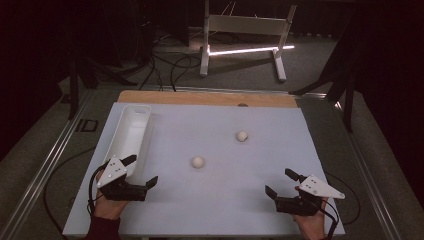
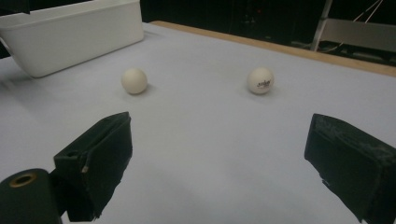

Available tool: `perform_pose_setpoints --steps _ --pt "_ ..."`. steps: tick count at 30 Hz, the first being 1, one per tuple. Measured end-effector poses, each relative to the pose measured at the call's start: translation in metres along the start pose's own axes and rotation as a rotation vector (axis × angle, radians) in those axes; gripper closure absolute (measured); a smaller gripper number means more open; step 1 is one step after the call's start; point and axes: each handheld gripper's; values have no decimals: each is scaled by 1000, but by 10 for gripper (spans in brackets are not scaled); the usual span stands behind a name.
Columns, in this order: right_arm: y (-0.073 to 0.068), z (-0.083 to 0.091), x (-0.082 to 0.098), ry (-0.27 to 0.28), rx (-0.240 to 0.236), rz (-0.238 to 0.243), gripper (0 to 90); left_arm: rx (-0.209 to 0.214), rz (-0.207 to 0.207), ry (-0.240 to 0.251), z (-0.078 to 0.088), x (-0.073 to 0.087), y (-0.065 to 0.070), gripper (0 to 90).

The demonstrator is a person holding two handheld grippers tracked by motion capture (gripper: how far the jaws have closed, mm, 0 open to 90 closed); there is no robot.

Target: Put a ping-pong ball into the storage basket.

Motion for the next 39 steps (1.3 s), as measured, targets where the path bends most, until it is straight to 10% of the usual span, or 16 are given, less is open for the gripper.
perform_pose_setpoints --steps 39 --pt "-2 -1 -1 8 22 -12 72 18 -21 -7 2 -43 10 2"
Point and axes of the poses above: each handheld gripper's, and its own axes: z roughly backward along the jaws, x roughly out of its underside, y roughly to its right, and after that the axes turned 13 degrees about -y, right-handed
